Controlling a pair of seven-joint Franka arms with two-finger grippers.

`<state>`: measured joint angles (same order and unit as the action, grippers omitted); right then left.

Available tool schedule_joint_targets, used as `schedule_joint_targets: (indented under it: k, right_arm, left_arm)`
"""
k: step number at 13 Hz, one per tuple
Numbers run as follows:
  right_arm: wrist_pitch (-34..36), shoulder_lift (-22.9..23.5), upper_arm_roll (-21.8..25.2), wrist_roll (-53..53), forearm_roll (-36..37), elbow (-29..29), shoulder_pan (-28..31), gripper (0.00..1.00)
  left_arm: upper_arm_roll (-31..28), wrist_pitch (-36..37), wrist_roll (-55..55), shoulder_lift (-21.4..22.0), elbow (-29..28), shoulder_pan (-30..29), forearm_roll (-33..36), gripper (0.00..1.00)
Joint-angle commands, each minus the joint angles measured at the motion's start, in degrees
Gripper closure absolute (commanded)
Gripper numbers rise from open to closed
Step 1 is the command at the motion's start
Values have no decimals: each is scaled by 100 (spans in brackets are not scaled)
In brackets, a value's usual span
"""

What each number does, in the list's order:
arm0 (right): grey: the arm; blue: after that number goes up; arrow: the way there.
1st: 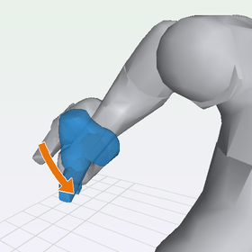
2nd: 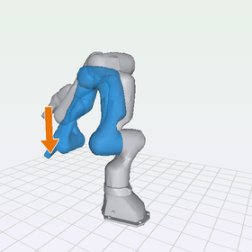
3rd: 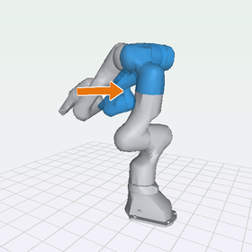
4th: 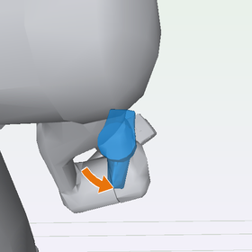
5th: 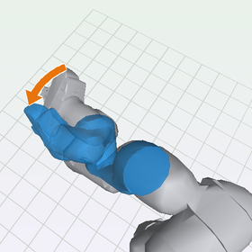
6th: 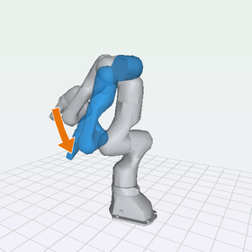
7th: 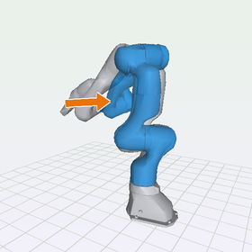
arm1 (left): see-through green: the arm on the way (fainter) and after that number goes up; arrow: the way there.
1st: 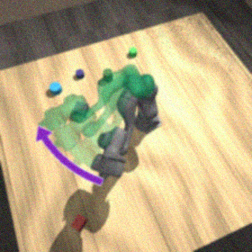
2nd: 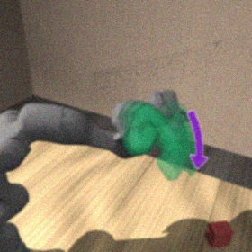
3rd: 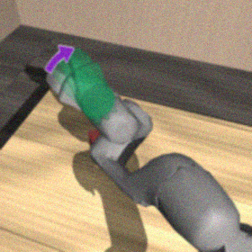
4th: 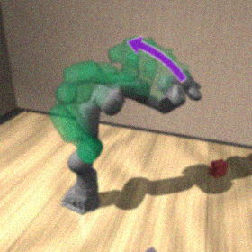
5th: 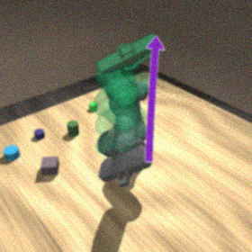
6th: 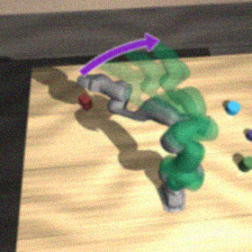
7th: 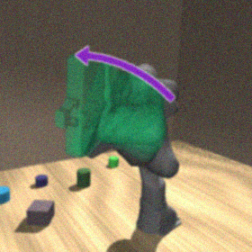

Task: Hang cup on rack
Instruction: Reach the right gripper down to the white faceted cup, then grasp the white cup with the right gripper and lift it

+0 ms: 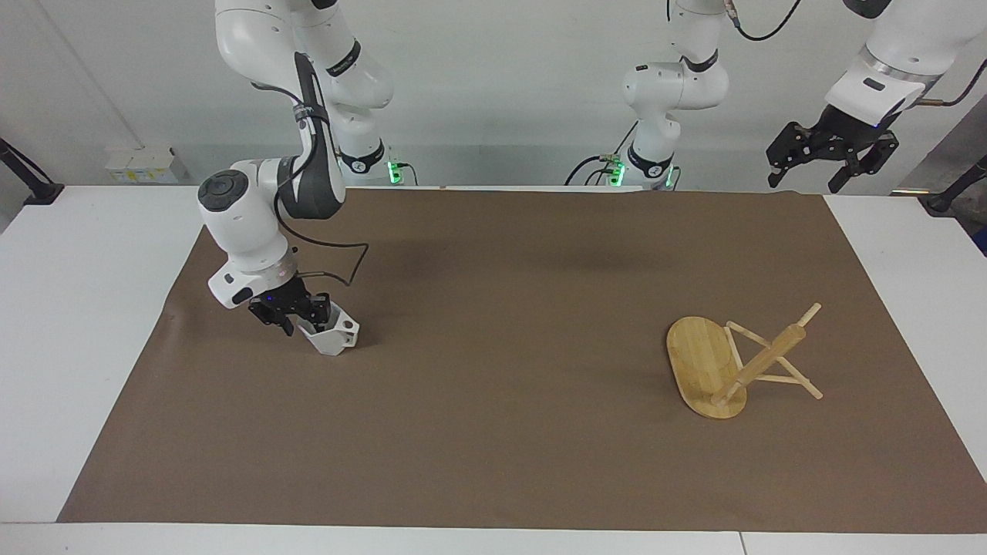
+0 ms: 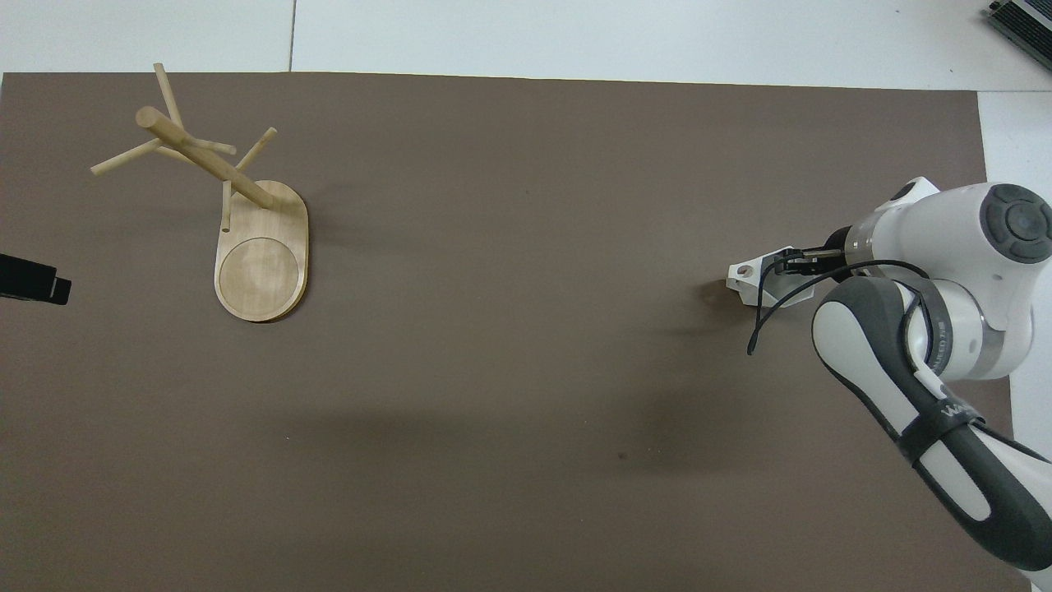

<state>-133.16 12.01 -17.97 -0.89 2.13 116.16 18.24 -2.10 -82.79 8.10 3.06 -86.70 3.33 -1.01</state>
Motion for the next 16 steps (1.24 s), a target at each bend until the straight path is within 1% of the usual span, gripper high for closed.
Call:
schedule_joint_targets:
  k: [1,4,6,7,9,11,12,16]
  right_arm:
    - [10,-85,-31,-51,-134,91,12,100]
    - [80,-76,-40,-51,-256,38,-57,100]
    - [333,-41,-40,-51,-572,-154,-102,100]
    - [552,-6,-40,-43,-721,-338,-93,100]
    - [1280,12,-40,-25,-1098,-969,-102,100]
    - [1897,21,-40,1,-1808,-1699,-172,100]
    - [1978,12,-40,1,-2326,-1911,-250,100]
    - [1978,-41,-136,-43,-4392,-2361,-567,100]
  left_arm:
    - [-19,-105,33,186,-233,-8,22,0]
    - [-19,-105,42,187,-225,-8,22,0]
    - [-19,-105,42,187,-233,-8,22,0]
    - [-19,-105,42,187,-233,-8,22,0]
    - [-19,-105,42,187,-233,-8,22,0]
    - [-19,-105,33,178,-233,-8,22,0]
    - [-19,-105,42,186,-233,-8,22,0]
    - [-19,-105,42,187,-233,-8,22,0]
